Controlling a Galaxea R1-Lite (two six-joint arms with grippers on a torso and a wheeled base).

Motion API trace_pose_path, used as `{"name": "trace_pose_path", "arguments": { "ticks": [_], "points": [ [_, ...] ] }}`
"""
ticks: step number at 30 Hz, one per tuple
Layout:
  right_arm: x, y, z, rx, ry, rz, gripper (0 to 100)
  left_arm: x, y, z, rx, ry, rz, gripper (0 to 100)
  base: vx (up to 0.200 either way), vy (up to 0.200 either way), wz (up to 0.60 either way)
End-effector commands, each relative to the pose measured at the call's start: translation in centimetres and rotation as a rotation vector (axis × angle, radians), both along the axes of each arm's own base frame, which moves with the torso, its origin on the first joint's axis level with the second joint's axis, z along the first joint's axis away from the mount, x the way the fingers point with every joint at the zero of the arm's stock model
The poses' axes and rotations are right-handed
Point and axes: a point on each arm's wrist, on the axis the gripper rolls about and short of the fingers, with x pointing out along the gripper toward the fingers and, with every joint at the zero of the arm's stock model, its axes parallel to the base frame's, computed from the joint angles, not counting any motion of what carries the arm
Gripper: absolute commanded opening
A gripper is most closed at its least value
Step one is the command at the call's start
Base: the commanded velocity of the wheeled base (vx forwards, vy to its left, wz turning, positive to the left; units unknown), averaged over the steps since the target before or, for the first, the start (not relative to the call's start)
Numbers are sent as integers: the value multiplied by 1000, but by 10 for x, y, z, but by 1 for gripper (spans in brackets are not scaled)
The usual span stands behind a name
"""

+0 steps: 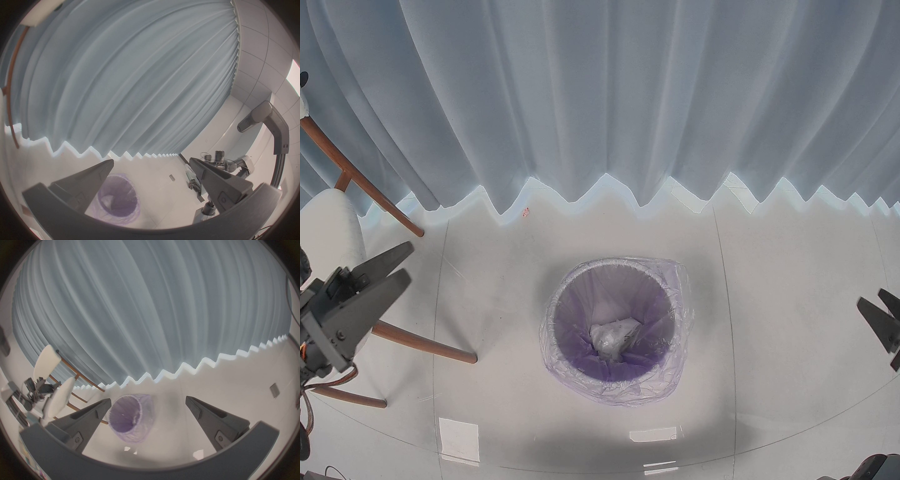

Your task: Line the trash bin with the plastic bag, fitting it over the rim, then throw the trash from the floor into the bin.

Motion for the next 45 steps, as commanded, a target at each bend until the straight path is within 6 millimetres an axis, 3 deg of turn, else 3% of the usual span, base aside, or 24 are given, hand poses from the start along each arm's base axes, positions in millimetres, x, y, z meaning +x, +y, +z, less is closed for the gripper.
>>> {"name": "trace_pose_path", "arguments": {
  "ticks": [1,3,4,7,11,13,14,16,23,28,30,33,36,39,41,45],
  "points": [
    [-81,-26,-105,-246,-160,-214,100,-144,21,-36,16,-179,178,100,0,0,0],
    [-79,-26,-112,-259,-160,-216,100,-158,20,-54,34,-166,134,100,0,0,0],
    [-79,-26,-118,-267,-93,-210,100,-168,19,-79,66,-156,94,100,0,0,0],
    [-79,-27,-119,-243,-84,-243,100,-163,21,-102,91,-153,114,100,0,0,0],
    [-79,-27,-120,-210,-65,-256,100,-152,27,-129,170,30,457,100,0,0,0],
    [-79,-27,-120,-211,-65,-258,100,-152,28,-131,184,45,486,100,0,0,0],
    [-79,-26,-121,-208,-59,-309,100,-149,34,-138,192,147,788,100,0,0,0],
    [-81,-25,-122,-199,-61,-344,100,-149,39,-136,158,149,982,100,0,0,0],
    [-87,-23,-127,-210,-110,-352,100,-150,45,-138,408,114,1299,100,0,0,0],
    [-87,-23,-127,-212,-111,-352,100,-148,45,-137,440,143,1300,100,0,0,0],
    [-87,-23,-127,-210,-110,-352,100,-148,44,-137,456,113,1233,100,0,0,0],
    [-87,-24,-127,-204,-111,-357,100,-148,38,-137,552,-16,1001,100,0,0,0],
    [-87,-24,-126,-198,-111,-359,100,-149,36,-139,465,12,921,100,0,0,0],
    [-87,-24,-127,-197,-109,-359,100,-149,39,-139,354,99,1026,100,0,0,0],
    [-87,-24,-127,-201,-110,-359,100,-149,39,-140,393,87,1032,100,0,0,0],
    [-87,-24,-126,-202,-113,-359,100,-150,36,-139,402,49,876,100,0,0,0]
  ]
}}
